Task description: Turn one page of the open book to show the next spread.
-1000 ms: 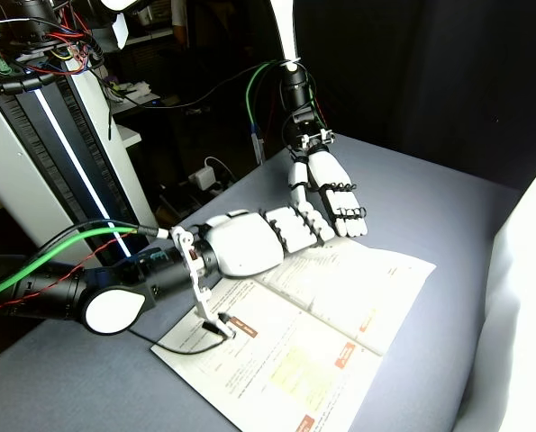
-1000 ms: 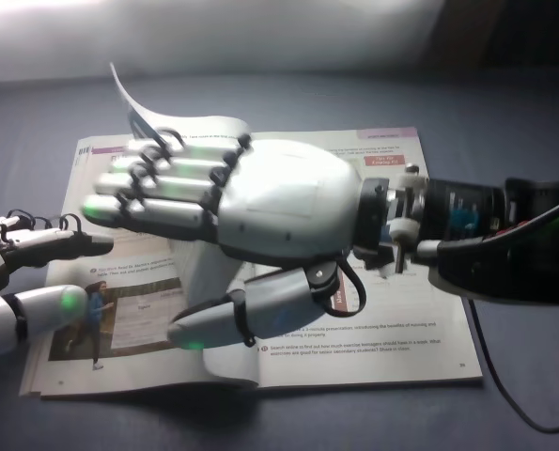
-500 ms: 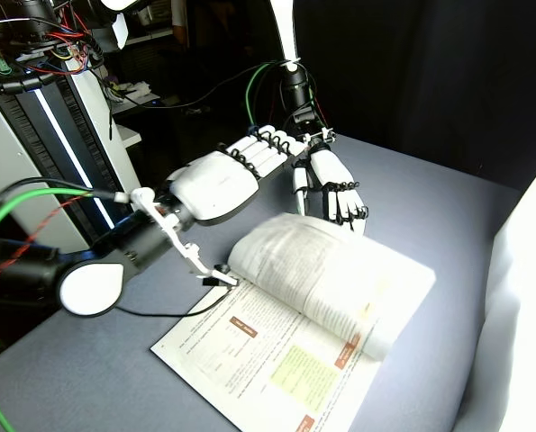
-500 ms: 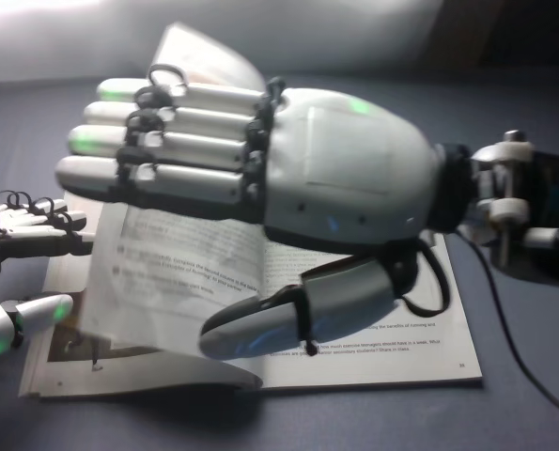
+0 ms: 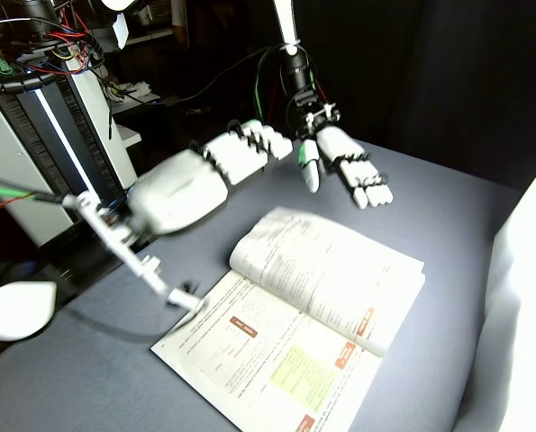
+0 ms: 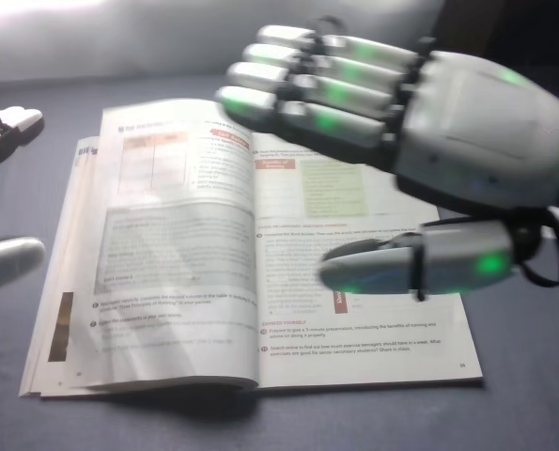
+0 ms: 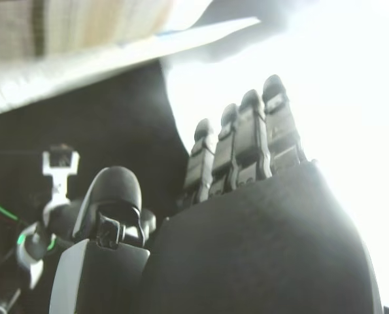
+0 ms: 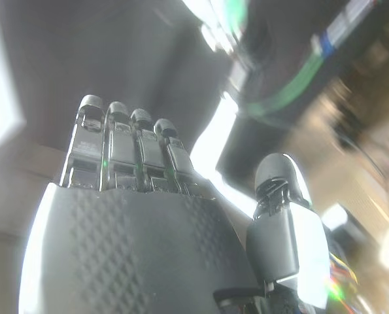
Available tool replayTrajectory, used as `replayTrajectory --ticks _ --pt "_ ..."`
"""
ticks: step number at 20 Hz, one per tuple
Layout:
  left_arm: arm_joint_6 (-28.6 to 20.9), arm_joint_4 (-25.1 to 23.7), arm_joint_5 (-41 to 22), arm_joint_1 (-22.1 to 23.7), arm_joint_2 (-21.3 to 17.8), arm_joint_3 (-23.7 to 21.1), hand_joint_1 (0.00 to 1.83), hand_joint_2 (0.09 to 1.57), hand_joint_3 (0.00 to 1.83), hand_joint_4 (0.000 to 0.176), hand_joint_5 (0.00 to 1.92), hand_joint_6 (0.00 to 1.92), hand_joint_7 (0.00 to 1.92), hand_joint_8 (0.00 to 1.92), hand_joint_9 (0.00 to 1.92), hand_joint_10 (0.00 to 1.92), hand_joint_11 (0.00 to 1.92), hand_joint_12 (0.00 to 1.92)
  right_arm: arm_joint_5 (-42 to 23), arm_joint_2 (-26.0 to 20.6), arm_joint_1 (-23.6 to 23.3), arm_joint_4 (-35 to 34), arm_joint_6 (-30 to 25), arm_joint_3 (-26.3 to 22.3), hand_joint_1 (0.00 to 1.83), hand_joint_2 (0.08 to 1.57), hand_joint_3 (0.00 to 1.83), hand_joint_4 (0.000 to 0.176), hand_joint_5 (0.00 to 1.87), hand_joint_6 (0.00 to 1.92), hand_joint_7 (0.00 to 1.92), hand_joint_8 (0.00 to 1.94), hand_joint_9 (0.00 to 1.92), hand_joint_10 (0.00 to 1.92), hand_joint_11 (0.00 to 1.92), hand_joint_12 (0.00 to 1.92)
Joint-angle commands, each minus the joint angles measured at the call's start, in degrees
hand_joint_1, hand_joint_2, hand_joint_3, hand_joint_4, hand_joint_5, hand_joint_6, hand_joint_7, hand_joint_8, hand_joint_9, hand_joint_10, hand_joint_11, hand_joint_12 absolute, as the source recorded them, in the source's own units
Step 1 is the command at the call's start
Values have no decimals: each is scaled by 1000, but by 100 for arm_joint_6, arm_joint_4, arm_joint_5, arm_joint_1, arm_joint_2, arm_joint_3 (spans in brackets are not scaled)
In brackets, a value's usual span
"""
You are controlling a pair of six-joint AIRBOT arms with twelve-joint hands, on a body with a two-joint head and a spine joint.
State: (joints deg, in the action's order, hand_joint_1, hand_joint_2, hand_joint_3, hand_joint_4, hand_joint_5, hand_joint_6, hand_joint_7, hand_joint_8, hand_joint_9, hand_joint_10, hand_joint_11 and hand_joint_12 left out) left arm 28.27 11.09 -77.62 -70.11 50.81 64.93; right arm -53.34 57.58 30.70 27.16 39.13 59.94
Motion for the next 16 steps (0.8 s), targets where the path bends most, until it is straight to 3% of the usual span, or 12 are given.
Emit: replayTrajectory --ticks 1,2,3,4,5,6,7,8,10,13,15,16 --pt "-9 77 -815 29 -46 0 291 1251 0 16 0 0 0 0 0 0 0 0 -611 -148 68 -400 149 -101 0 1149 0 0 0 0 0 0 0 0 0 0" --pt "-9 60 -866 34 -47 0 223 1245 0 0 0 0 0 0 0 0 0 0 -603 -297 195 -645 324 -166 0 1158 0 0 0 0 0 0 0 0 0 0" --pt "-8 29 -926 61 -39 3 238 1255 2 24 0 0 0 0 0 0 0 0 -604 -509 373 -946 566 -270 0 1147 0 74 0 0 0 0 0 0 0 0" --pt "-8 10 -950 84 -33 4 238 1255 2 24 0 0 0 0 0 0 0 0 -603 -611 450 -1101 701 -334 0 1147 0 74 0 0 0 0 0 0 0 0" --pt "-9 -23 -985 128 -16 9 177 1263 5 17 0 0 0 0 0 0 0 0 -603 -772 569 -1342 868 -421 33 1147 0 44 0 0 0 0 0 0 0 0" --pt "-9 -44 -996 165 6 21 145 1265 5 34 0 0 0 0 0 0 0 0 -606 -892 687 -1544 1004 -478 6 1136 0 11 0 0 0 0 0 0 0 0" --pt "-12 -65 -1010 203 34 42 89 1266 5 23 0 0 0 0 0 0 0 0 -609 -996 802 -1739 1124 -527 0 1180 3 0 0 0 0 0 0 0 0 0" --pt "-12 -90 -1011 254 57 60 89 1266 5 23 0 0 0 0 0 0 0 0 -617 -1074 897 -1935 1237 -567 0 1180 3 0 0 0 0 0 0 0 0 0" --pt "-14 -119 -1007 363 106 95 57 1259 0 0 0 0 0 0 0 0 0 0 -736 -1222 1105 -2323 1470 -669 0 1215 18 0 0 0 0 0 0 0 0 0" --pt "-99 -221 -946 592 248 208 60 1240 0 58 0 0 0 0 0 0 0 0 -1036 -1322 1388 -2824 1697 -753 0 1232 20 0 0 0 0 0 0 0 0 0" --pt "-112 -191 -1022 674 327 228 41 1251 1 72 0 0 0 0 0 0 0 0 -1273 -1346 1546 -3038 1725 -780 0 1261 29 4 0 0 0 0 0 0 0 0" --pt "-123 -124 -1140 677 358 218 44 1245 0 42 0 0 0 0 0 0 0 0 -1393 -1372 1604 -3121 1734 -803 7 1248 19 12 0 0 0 0 0 0 0 0"
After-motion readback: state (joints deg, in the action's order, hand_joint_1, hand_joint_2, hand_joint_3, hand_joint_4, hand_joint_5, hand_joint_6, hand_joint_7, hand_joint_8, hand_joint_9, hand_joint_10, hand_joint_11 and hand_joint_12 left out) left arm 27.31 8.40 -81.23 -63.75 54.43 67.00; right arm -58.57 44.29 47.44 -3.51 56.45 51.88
